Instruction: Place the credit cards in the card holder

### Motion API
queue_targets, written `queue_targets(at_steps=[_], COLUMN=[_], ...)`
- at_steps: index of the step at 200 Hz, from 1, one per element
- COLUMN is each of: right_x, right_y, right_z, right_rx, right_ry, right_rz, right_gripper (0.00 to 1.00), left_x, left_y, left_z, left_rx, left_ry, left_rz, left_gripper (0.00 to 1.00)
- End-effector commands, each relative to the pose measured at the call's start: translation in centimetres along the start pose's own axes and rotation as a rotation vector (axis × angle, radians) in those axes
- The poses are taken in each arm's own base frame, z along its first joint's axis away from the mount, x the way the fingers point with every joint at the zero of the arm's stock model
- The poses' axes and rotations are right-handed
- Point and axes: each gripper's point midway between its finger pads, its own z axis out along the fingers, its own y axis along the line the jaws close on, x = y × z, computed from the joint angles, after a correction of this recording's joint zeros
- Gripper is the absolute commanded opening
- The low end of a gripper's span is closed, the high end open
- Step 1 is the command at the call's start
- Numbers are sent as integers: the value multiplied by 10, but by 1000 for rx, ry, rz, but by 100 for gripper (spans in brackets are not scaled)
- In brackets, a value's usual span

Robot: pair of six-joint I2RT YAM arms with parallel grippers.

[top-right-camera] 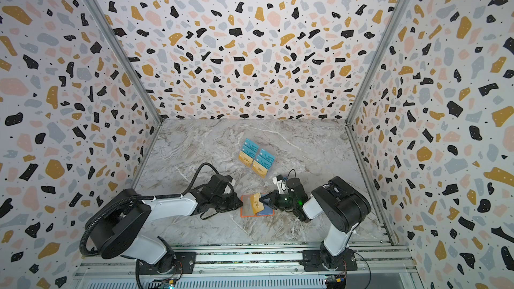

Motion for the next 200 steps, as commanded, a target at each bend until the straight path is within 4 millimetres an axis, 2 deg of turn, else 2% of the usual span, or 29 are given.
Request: queue_targets(at_steps=[1, 63, 100, 140, 169, 200], right_x=[0, 4, 14, 17, 15, 19], right_y=[2, 12, 4, 2, -2, -2], right_z=[-1, 7, 9, 13, 5, 1], right_rx=[-8, -1, 66, 200, 289, 309], right_ry=[-22, -48, 0, 54, 66, 88], right_rz=[2, -25, -56, -147, -181, -178], right_gripper=[0, 0, 0, 14, 24, 34], left_x=[23, 22, 22, 22, 22, 21], left_y=[26, 24, 22, 22, 22, 21], left_z=[2, 2, 2, 2, 2, 2], left_rx=[-83, -72, -63, -61, -59, -53], left_ry=[70, 67, 68, 64, 62, 58], left_rz=[-41, -44, -46, -47, -44, -45], left_gripper=[18, 18, 18, 18, 18, 18])
